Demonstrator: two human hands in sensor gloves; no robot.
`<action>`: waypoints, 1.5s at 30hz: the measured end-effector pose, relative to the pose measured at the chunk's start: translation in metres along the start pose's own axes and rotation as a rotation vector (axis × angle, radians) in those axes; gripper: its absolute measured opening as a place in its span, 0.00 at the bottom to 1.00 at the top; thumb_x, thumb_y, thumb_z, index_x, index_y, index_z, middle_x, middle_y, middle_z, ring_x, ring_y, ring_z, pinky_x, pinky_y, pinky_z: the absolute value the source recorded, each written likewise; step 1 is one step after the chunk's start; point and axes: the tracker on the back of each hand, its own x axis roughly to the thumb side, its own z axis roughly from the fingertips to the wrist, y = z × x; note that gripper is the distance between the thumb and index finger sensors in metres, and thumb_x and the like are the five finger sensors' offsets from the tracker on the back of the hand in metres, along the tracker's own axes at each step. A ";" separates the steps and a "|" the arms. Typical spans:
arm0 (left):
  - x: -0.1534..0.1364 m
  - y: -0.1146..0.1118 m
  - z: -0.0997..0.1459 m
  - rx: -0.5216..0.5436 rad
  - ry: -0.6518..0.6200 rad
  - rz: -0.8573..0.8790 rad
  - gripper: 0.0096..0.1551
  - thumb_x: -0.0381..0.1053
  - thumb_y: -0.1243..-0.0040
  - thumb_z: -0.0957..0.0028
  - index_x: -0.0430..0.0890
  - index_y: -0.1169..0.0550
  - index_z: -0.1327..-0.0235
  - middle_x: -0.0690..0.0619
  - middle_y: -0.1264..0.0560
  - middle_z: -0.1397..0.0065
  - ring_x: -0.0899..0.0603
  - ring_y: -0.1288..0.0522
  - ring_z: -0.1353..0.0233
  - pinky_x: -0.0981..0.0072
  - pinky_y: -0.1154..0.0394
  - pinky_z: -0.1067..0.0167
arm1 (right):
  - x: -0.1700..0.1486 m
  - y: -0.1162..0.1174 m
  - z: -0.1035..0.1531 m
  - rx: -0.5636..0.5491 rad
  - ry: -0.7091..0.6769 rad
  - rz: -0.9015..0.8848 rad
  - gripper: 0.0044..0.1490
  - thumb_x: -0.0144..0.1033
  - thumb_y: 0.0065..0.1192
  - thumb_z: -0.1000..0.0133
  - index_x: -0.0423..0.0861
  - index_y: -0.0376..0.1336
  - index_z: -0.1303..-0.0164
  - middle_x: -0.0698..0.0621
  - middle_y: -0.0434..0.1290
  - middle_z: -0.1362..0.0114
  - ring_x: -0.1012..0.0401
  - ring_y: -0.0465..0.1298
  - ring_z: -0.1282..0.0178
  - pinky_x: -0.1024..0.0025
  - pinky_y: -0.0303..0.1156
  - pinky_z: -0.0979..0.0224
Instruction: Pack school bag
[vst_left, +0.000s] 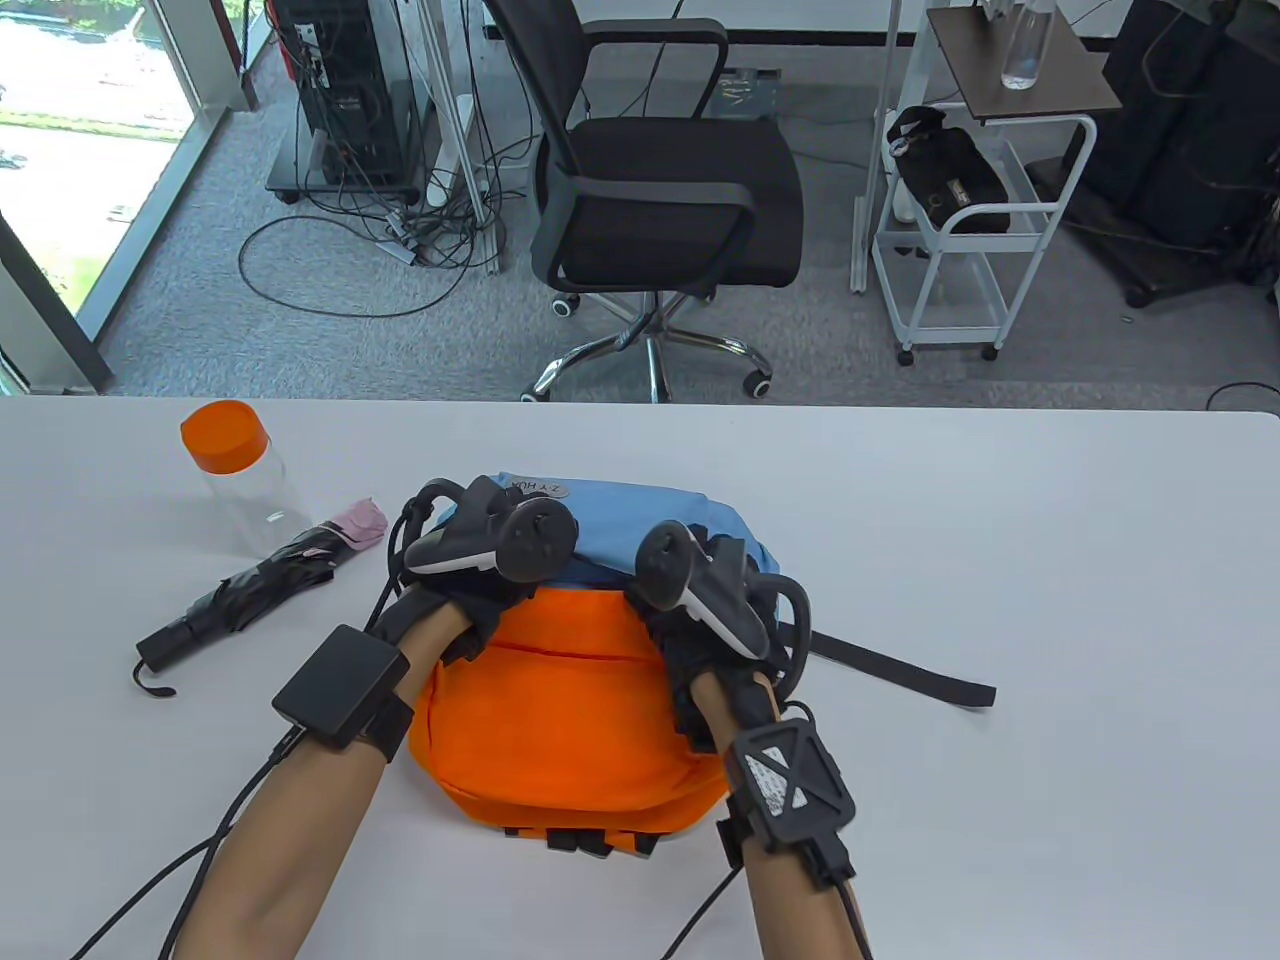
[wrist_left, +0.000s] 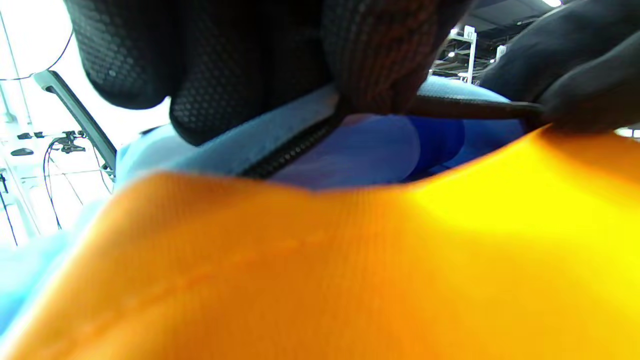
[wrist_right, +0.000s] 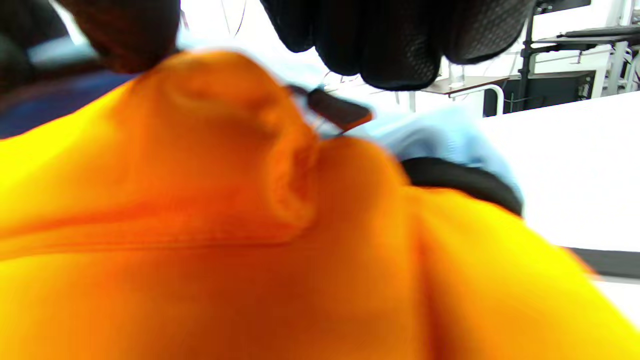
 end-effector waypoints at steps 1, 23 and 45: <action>0.002 -0.001 -0.001 -0.016 0.003 -0.016 0.23 0.50 0.33 0.49 0.45 0.15 0.43 0.47 0.16 0.45 0.42 0.16 0.47 0.47 0.18 0.44 | -0.009 -0.002 0.007 -0.007 -0.016 -0.024 0.46 0.49 0.59 0.49 0.38 0.53 0.25 0.33 0.64 0.26 0.39 0.72 0.32 0.42 0.70 0.31; 0.142 -0.030 -0.074 -0.272 0.042 -0.274 0.34 0.60 0.38 0.48 0.44 0.21 0.33 0.37 0.36 0.31 0.35 0.37 0.42 0.37 0.36 0.39 | -0.083 0.074 0.054 0.257 0.209 -0.609 0.55 0.36 0.62 0.49 0.20 0.40 0.28 0.42 0.74 0.45 0.53 0.82 0.56 0.55 0.80 0.50; -0.058 -0.022 0.047 0.032 0.606 0.194 0.22 0.49 0.44 0.42 0.36 0.18 0.49 0.31 0.34 0.32 0.43 0.30 0.49 0.45 0.27 0.45 | -0.068 0.071 0.046 0.297 0.184 -0.123 0.50 0.34 0.53 0.48 0.19 0.39 0.29 0.47 0.77 0.55 0.59 0.84 0.67 0.62 0.84 0.61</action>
